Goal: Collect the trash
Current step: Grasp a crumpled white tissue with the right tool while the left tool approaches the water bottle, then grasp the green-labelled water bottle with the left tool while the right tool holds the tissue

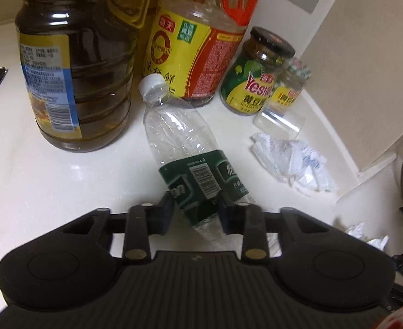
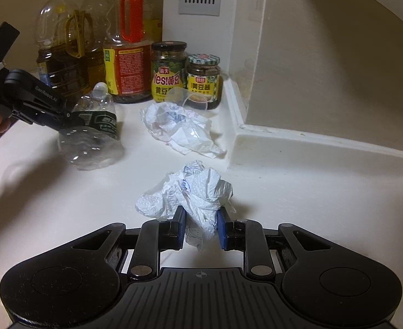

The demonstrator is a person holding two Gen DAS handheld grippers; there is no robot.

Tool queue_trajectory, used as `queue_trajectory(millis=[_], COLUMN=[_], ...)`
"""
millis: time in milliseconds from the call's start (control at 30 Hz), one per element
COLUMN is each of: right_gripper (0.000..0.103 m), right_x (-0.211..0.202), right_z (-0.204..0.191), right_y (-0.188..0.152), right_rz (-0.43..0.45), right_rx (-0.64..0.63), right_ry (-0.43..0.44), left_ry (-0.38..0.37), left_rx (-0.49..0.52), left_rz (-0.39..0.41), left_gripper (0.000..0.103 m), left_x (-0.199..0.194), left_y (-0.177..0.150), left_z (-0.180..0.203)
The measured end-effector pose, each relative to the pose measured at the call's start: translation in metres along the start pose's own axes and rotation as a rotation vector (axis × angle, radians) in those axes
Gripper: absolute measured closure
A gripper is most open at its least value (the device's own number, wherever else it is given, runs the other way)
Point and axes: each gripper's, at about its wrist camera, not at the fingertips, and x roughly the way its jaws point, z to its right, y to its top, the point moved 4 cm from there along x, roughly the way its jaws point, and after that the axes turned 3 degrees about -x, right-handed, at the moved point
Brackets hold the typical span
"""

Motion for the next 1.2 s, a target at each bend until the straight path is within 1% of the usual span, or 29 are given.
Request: queue_trajectory(millis=[133, 200, 333, 433, 567, 633, 800, 867, 933, 1000, 1100, 1133, 1200], right_gripper=[0.079, 0.079, 0.079, 0.079, 0.079, 0.079, 0.079, 0.079, 0.079, 0.079, 0.079, 0.079, 0.079], right_x=[-0.003, -0.005, -0.01, -0.01, -0.004, 0.002, 0.021, 0.023, 0.024, 0.025, 0.025, 0.024, 0.02], right_z=[-0.004, -0.005, -0.007, -0.01, -0.02, -0.031, -0.052, -0.059, -0.062, -0.063, -0.065, -0.065, -0.061], right_y=[0.002, 0.001, -0.003, -0.005, 0.0, 0.005, 0.016, 0.017, 0.017, 0.014, 0.009, 0.008, 0.007], right_rz=[0.011, 0.015, 0.015, 0.013, 0.012, 0.013, -0.003, -0.009, -0.014, -0.025, -0.033, -0.03, -0.021], right_rx=[-0.001, 0.0, 0.015, 0.026, 0.042, 0.017, -0.037, -0.063, -0.069, -0.067, -0.065, -0.06, -0.028], right_ry=[0.003, 0.006, 0.013, 0.029, 0.083, 0.124, 0.189, 0.204, 0.213, 0.223, 0.228, 0.221, 0.203], left_ry=[-0.038, -0.071, -0.106, -0.141, -0.185, -0.203, -0.22, -0.225, -0.236, -0.262, -0.297, -0.297, -0.297], left_rx=[-0.012, -0.027, -0.046, -0.055, -0.059, -0.058, -0.035, -0.045, -0.047, -0.07, -0.093, -0.096, -0.087], left_rz=[0.005, -0.006, -0.024, -0.06, -0.097, -0.113, -0.146, -0.15, -0.149, -0.163, -0.178, -0.171, -0.163], left_gripper=[0.083, 0.085, 0.086, 0.086, 0.086, 0.085, 0.082, 0.078, 0.076, 0.074, 0.074, 0.074, 0.078], left_x=[-0.008, -0.013, -0.025, -0.03, -0.032, -0.032, -0.026, -0.021, -0.017, -0.011, -0.004, -0.003, -0.004], left_y=[-0.003, -0.008, -0.025, -0.04, -0.056, -0.06, -0.064, -0.063, -0.062, -0.061, -0.062, -0.062, -0.062], left_z=[0.002, 0.003, 0.003, 0.004, 0.007, 0.009, 0.013, 0.012, 0.013, 0.013, 0.018, 0.02, 0.023])
